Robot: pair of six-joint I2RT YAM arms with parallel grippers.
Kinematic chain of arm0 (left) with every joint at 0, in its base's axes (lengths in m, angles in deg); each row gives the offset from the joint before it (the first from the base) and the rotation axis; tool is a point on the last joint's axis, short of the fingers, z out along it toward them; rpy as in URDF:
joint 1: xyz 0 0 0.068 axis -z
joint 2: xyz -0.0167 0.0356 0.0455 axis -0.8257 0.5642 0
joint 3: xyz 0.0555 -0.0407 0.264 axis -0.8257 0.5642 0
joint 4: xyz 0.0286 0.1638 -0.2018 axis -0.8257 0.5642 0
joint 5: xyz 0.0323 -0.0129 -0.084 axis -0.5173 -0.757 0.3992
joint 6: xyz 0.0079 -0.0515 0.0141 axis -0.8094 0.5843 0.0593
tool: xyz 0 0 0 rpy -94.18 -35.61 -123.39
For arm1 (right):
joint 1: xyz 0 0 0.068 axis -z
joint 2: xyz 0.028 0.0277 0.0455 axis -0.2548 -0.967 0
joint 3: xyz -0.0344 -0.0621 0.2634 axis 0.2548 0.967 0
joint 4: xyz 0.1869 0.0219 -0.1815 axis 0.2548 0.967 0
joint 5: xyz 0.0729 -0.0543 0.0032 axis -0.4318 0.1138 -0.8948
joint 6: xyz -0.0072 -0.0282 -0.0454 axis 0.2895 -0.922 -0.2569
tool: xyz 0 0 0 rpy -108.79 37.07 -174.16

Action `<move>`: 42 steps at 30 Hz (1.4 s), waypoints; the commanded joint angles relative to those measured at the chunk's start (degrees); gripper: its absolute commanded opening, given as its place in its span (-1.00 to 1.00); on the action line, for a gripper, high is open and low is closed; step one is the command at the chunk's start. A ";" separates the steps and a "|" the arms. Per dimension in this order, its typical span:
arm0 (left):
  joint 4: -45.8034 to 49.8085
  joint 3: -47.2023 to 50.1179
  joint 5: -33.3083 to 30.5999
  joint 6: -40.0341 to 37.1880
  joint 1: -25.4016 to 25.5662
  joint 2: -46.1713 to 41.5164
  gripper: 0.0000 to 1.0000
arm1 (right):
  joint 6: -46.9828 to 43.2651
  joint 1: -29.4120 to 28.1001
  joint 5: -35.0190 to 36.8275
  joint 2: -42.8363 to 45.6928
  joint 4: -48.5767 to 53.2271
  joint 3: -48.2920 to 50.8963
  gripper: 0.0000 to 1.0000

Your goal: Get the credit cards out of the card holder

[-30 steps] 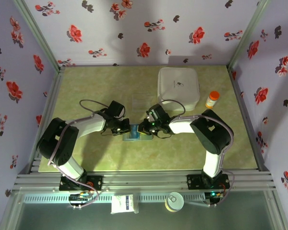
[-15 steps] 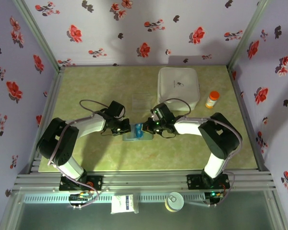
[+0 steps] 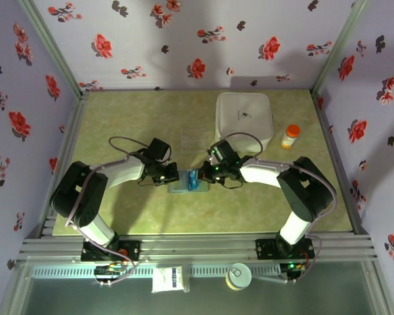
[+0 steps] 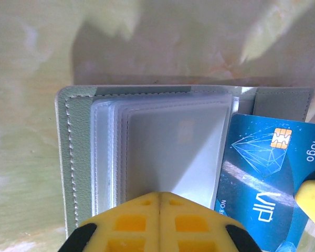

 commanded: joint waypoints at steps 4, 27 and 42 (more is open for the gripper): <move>1.98 1.00 -1.19 -0.47 0.27 0.18 -0.91 | -2.84 -1.27 3.38 -0.85 5.98 -3.40 -0.86; 1.96 0.89 -0.98 -0.99 0.31 -0.09 -0.91 | 0.47 -3.61 5.54 -0.81 9.21 -5.65 -0.86; 2.46 -0.88 -0.05 -1.10 0.19 -1.34 -0.80 | -14.31 -3.25 11.48 7.48 20.34 -9.20 -0.96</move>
